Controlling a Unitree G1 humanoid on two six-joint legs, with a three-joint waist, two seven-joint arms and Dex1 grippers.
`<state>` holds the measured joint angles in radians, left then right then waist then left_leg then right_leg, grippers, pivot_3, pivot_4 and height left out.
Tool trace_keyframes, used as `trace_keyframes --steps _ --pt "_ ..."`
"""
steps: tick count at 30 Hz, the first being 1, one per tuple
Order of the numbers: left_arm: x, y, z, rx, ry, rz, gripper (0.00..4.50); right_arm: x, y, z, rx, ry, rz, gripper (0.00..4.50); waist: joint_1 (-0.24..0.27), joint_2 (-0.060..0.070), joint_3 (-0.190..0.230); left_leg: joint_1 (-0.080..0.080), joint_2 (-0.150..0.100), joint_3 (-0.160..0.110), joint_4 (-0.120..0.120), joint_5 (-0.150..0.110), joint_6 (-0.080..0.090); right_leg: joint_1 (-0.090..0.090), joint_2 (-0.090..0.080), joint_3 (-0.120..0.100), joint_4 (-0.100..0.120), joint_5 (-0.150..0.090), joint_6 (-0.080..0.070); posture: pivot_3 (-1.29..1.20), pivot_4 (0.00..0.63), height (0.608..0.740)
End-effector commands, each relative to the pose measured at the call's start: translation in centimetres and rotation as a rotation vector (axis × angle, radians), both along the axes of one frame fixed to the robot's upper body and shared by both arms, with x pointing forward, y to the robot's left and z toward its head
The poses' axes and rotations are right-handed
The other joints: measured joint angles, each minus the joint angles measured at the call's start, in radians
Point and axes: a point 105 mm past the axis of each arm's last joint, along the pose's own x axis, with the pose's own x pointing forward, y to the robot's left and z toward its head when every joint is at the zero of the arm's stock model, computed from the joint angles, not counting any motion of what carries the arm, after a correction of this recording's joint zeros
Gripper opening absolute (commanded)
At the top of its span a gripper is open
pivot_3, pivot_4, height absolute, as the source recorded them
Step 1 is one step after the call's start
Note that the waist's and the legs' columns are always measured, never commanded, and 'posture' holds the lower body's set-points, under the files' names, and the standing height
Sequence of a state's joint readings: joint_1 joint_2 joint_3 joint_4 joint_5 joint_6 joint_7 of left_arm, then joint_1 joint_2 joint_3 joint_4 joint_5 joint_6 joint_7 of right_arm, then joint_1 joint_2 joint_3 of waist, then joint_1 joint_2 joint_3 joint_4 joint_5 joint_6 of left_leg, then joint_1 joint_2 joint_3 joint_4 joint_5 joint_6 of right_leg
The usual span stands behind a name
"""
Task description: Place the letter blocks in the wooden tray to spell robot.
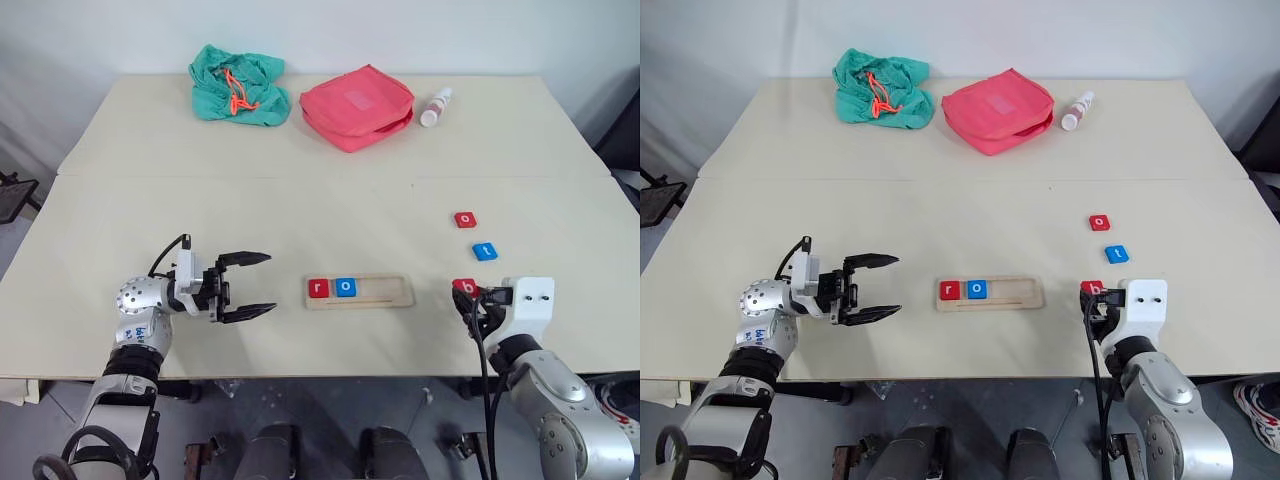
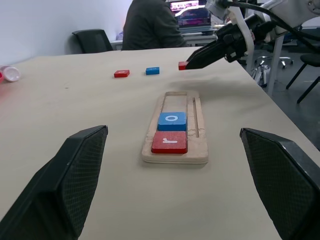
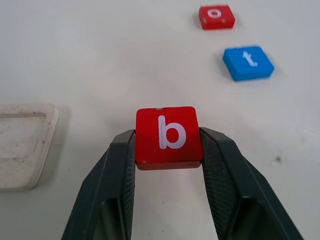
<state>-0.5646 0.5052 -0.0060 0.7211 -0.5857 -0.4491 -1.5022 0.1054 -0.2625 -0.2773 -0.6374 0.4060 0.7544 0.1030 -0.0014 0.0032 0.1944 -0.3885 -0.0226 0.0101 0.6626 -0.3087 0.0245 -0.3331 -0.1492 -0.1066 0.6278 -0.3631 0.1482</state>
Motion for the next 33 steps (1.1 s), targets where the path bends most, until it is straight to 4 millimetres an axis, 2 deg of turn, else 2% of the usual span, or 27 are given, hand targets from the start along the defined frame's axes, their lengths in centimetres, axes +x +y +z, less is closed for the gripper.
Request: trace_keyframes --steps 1,4,10,13,18,23,28,33 --pt "-1.1 0.0 0.3 0.03 -0.035 -0.11 4.5 0.0 0.0 0.4 -0.001 -0.021 -0.003 1.47 0.0 0.0 0.0 0.0 0.0 0.0 0.0 0.0 0.0 0.0 0.0 0.0 0.0 0.0 0.0 0.0 0.15 0.74" --pt "-1.4 0.2 0.3 0.036 -0.034 -0.116 4.5 0.2 0.0 0.2 0.001 -0.017 -0.002 1.47 0.0 0.0 0.0 0.0 0.0 0.0 0.0 0.0 0.0 0.0 0.0 0.0 0.0 0.0 0.0 0.0 0.15 0.74" --pt "-2.1 1.1 0.3 0.054 -0.03 -0.113 4.5 0.6 0.2 -0.1 0.006 -0.014 0.01 3.6 0.0 0.0 0.0 0.0 0.0 0.0 0.0 0.0 0.0 -0.001 0.0 0.001 0.0 0.0 0.0 0.0 0.15 0.74" --pt "-2.5 1.8 0.3 0.064 -0.029 -0.098 4.5 0.7 0.1 0.1 -0.004 -0.023 0.018 4.48 -0.002 0.0 0.0 0.0 0.0 0.001 0.0 0.0 0.0 -0.002 0.0 0.001 0.0 0.0 0.0 0.0 0.15 0.74" --pt "-2.8 2.2 0.3 0.068 -0.023 -0.089 4.5 0.3 0.2 1.1 -0.043 -0.042 0.108 4.48 0.001 0.0 0.0 -0.001 0.0 0.001 0.0 0.0 0.0 -0.002 0.0 0.002 0.001 0.0 0.0 0.0 0.15 0.74" --pt "-3.2 2.5 -0.1 0.066 -0.02 -0.075 4.5 -0.5 0.0 2.2 -0.223 0.005 0.421 4.48 0.001 0.0 0.0 -0.001 0.0 0.002 0.0 0.0 0.001 -0.003 0.0 0.002 0.0 0.0 0.0 0.0 0.15 0.74" --pt "-3.8 2.4 -0.4 0.059 -0.02 -0.076 4.5 -0.1 -1.4 2.6 -0.406 0.085 0.652 4.48 0.0 -0.001 0.0 -0.001 0.0 0.004 0.0 -0.001 0.001 -0.003 0.0 0.002 -0.001 0.0 0.0 0.0 0.15 0.74" --pt "-4.3 2.4 -0.6 0.055 -0.023 -0.068 4.5 0.9 -2.5 2.9 -0.525 0.12 0.788 4.48 0.001 -0.001 0.0 -0.001 0.001 0.004 0.0 0.0 0.001 -0.002 -0.001 0.001 -0.001 0.0 0.0 0.0 0.15 0.74"
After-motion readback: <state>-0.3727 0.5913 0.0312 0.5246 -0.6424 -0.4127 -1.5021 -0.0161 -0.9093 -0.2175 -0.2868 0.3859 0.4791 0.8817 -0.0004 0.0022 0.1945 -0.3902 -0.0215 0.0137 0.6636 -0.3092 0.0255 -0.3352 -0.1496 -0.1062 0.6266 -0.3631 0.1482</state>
